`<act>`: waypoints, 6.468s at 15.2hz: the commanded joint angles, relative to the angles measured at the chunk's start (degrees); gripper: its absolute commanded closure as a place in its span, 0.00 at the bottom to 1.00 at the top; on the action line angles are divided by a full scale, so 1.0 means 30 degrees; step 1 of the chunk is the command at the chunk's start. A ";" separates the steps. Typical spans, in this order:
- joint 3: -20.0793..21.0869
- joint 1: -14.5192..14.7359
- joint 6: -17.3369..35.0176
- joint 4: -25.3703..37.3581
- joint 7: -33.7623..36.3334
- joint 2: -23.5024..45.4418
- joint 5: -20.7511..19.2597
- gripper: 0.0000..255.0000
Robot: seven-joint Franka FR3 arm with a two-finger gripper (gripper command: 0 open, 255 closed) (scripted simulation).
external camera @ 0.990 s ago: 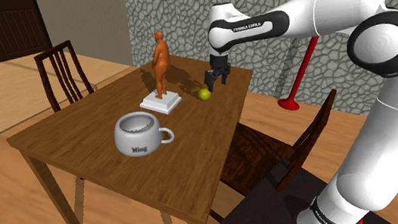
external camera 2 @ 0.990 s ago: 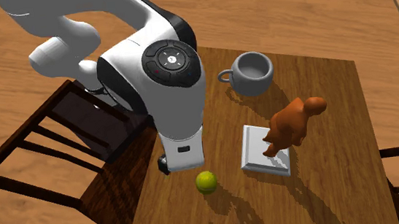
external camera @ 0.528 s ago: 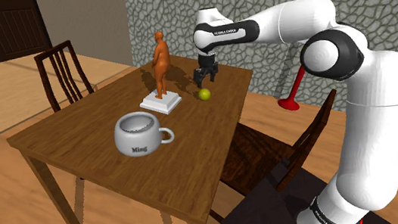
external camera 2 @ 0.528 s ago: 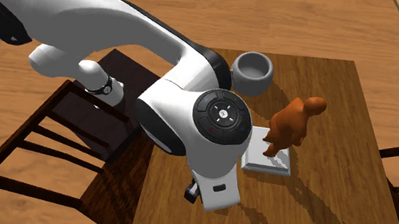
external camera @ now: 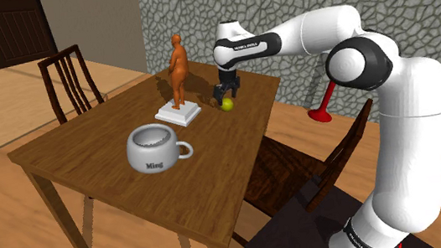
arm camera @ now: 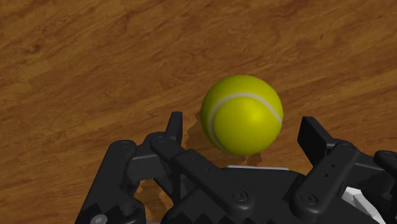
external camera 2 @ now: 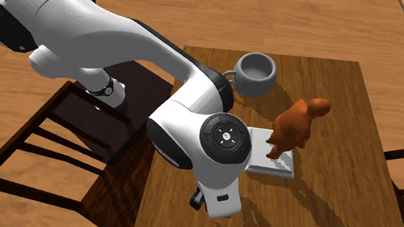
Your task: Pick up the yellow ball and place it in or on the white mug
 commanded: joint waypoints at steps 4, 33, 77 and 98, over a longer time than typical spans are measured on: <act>0.0000 0.0002 0.0182 -0.0144 0.0022 0.0025 -0.0008 0.00; 0.0023 0.0047 -0.3692 0.3328 -0.0367 -0.0393 0.0111 1.00; 0.3223 0.8112 -0.9934 0.8362 0.9897 -0.0441 -0.0876 1.00; 0.3711 0.9305 -0.5959 0.4247 1.2211 -0.0351 -0.0958 1.00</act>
